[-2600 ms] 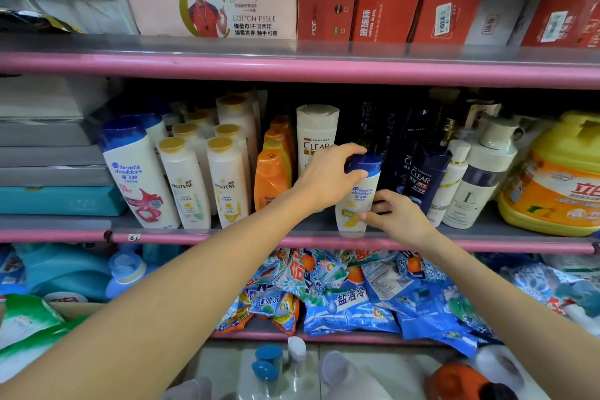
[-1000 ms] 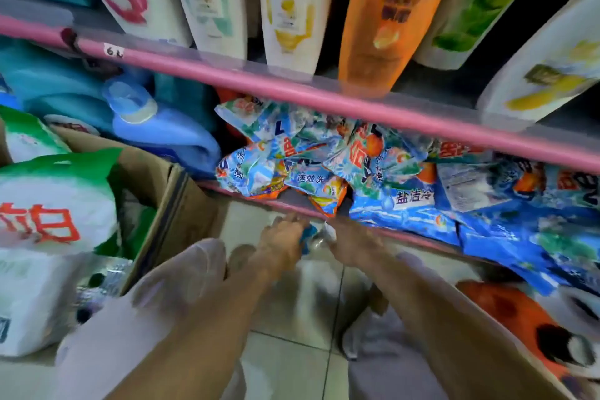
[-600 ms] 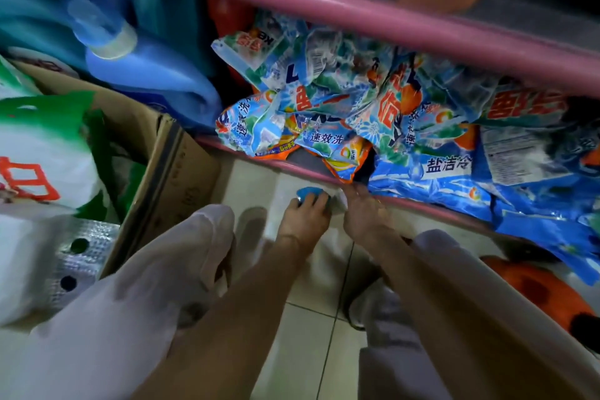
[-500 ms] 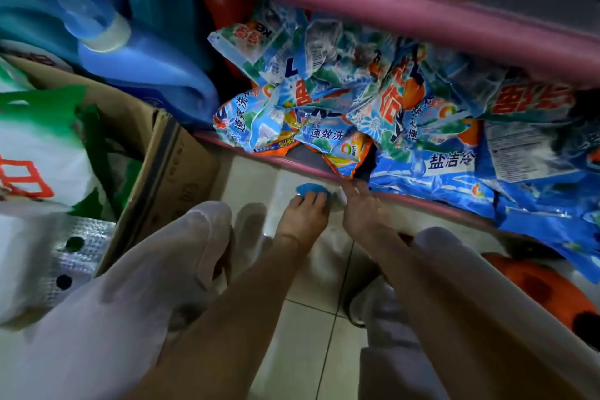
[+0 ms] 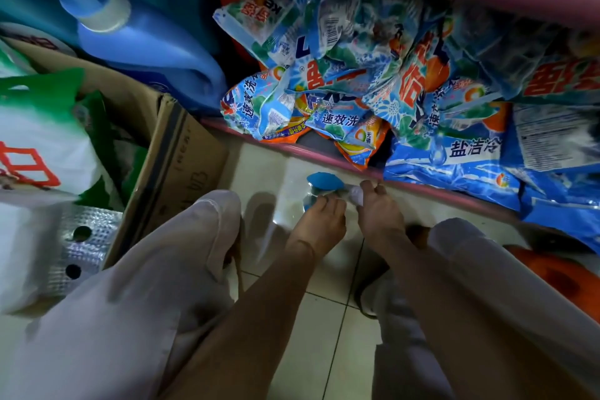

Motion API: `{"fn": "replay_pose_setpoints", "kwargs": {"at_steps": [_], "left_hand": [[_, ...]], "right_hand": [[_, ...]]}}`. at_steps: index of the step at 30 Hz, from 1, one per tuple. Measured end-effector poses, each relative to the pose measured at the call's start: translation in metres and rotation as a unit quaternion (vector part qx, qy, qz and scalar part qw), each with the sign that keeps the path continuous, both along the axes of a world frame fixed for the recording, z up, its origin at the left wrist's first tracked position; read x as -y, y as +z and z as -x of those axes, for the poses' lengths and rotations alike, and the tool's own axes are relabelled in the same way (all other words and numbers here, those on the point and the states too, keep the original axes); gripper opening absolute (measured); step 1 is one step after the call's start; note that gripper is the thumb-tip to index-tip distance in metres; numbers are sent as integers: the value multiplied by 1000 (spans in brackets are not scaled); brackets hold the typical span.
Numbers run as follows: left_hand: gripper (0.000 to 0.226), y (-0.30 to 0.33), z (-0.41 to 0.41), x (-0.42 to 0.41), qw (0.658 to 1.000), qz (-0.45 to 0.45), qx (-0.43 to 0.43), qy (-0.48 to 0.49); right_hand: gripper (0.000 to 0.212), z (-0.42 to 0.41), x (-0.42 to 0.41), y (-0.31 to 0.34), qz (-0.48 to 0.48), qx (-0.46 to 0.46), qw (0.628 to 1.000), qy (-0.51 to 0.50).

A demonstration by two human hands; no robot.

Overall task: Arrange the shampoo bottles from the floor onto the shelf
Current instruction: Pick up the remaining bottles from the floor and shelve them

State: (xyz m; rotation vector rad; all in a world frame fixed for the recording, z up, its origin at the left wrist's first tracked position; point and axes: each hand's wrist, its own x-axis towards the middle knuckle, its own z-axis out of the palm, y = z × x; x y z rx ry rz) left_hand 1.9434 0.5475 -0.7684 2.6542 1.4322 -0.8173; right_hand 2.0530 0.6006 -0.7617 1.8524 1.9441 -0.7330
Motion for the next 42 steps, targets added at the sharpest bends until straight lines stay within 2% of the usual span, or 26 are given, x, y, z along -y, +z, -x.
{"fn": "replay_pose_setpoints", "kwargs": {"at_steps": [4,10,16,18,21,24,28,38,42], "left_hand": [[35,0,-3,1,995,64,7,76],[29,26,-8,10,963,112,94,228],[29,77,-15,14,943,132,121,280],[29,118,-13,16,929,106,163,316],[34,138,-10,9,902,125,204,358],[40,184,0,6,904,82,233,350],[25,247,10,-5,898,3,289,333],[27,368,1,-21,843,-109,456,262],[31,394,-7,-21,821,-110,497,258]], "right_hand": [[52,-4,-1,1,28,22,999,-22],[49,-10,10,25,75,45,996,1],[53,-3,-5,86,79,46,995,42],[49,-1,0,132,33,22,998,43],[38,-1,-4,158,13,-20,998,65],[30,-18,-2,216,-38,-61,995,69],[32,-47,1,293,-135,-89,985,63],[41,-67,24,447,-370,-121,916,100],[45,-68,18,485,-439,-131,879,133]]}}
